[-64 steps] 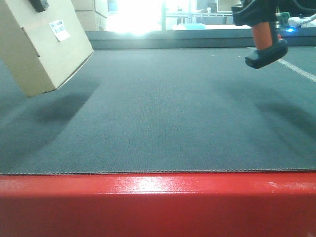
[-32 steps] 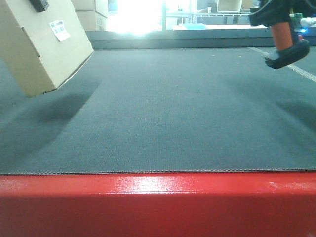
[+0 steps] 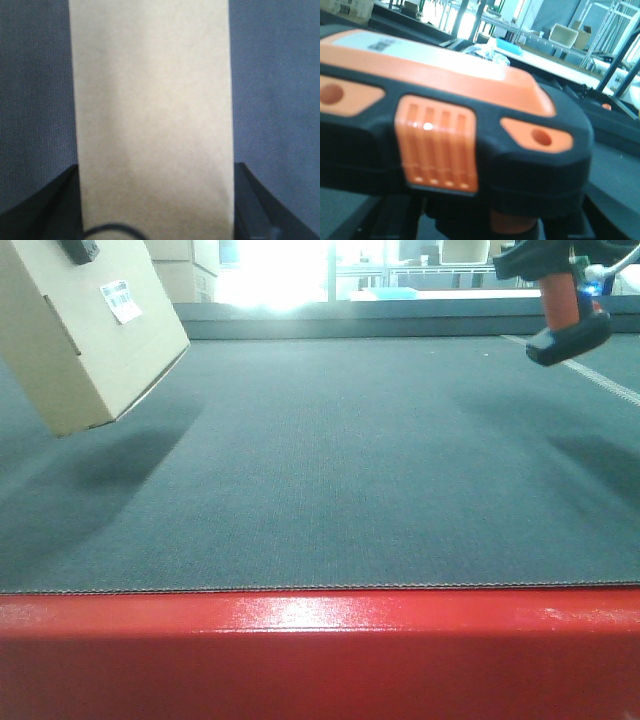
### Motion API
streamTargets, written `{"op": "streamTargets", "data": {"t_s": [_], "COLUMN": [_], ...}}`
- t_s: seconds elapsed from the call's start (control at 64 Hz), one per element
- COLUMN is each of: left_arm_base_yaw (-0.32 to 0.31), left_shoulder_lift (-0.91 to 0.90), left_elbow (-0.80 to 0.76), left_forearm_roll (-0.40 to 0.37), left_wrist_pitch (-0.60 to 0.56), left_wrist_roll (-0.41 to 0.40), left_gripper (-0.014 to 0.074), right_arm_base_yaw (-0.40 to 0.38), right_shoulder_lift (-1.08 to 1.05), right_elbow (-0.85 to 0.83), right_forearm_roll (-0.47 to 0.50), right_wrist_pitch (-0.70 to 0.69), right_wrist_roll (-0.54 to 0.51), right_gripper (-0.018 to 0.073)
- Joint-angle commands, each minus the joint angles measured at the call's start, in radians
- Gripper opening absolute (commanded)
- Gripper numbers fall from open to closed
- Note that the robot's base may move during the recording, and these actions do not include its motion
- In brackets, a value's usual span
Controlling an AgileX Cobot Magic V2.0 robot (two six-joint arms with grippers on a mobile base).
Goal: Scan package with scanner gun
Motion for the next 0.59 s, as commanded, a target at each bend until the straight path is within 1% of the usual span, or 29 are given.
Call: {"op": "streamTargets", "data": {"t_s": [0.0,0.297,0.407,0.579], "left_arm_base_yaw": [0.004,0.004,0.004,0.004], "left_shoulder_lift": [-0.017,-0.017,-0.017,-0.017], "left_elbow": [-0.011,-0.011,-0.011,-0.011], "left_forearm_roll": [-0.020,-0.020,-0.020,-0.020], "left_wrist_pitch": [-0.012,-0.012,-0.012,-0.012], "left_wrist_roll": [0.000,0.000,0.000,0.000], "left_gripper": [0.0213,0.0213,0.0213,0.0213], "right_arm_base_yaw": [-0.017,-0.009,-0.004,0.034], "right_shoulder_lift": [0.003,0.037,0.037,0.037], "right_elbow": [-0.017,-0.017,-0.017,-0.017], "right_forearm_roll": [0.014,0.008,-0.040,-0.040], "right_wrist_pitch": [-0.043,-0.018,-0.014,-0.020], "right_wrist_roll": [-0.010,-0.010,-0.010,-0.010], "right_gripper": [0.0184,0.0184,0.0184,0.0184]}}
